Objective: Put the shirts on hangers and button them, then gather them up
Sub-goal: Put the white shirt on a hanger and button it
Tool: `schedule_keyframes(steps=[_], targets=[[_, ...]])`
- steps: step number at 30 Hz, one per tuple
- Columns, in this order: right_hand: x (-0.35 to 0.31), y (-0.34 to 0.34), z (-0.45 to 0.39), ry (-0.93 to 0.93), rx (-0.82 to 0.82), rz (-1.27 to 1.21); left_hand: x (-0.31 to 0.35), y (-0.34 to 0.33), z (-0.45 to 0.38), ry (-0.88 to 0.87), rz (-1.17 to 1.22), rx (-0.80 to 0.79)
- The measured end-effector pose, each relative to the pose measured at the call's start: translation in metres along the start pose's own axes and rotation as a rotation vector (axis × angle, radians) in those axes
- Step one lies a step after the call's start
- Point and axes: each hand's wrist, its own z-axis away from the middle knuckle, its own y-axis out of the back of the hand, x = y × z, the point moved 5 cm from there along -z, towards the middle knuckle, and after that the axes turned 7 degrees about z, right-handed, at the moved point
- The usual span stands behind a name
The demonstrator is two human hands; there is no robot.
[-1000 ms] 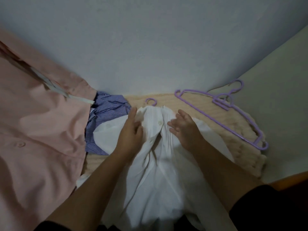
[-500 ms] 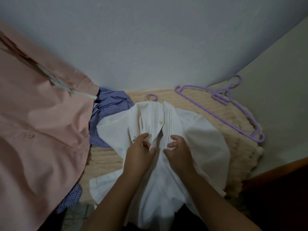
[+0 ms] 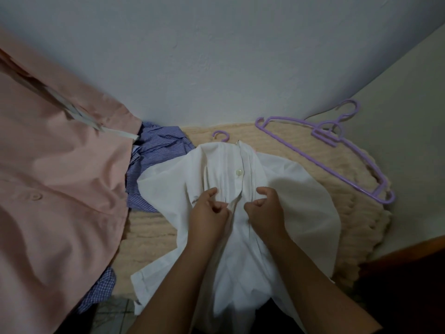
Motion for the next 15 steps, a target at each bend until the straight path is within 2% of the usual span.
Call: schedule_keyframes(steps=[3,10,15], targets=[[0.009,0.003,0.005,-0.086,-0.076,-0.217,-0.007,0.0,0.002,0.072,0.092,-0.01],[0.025,-0.013,0.016,-0.216,-0.188,-0.525,-0.024,-0.01,0.018,0.214,0.303,-0.012],[0.02,-0.011,0.022,-0.203,-0.214,-0.58,-0.022,-0.01,0.021,0.216,0.424,-0.015]])
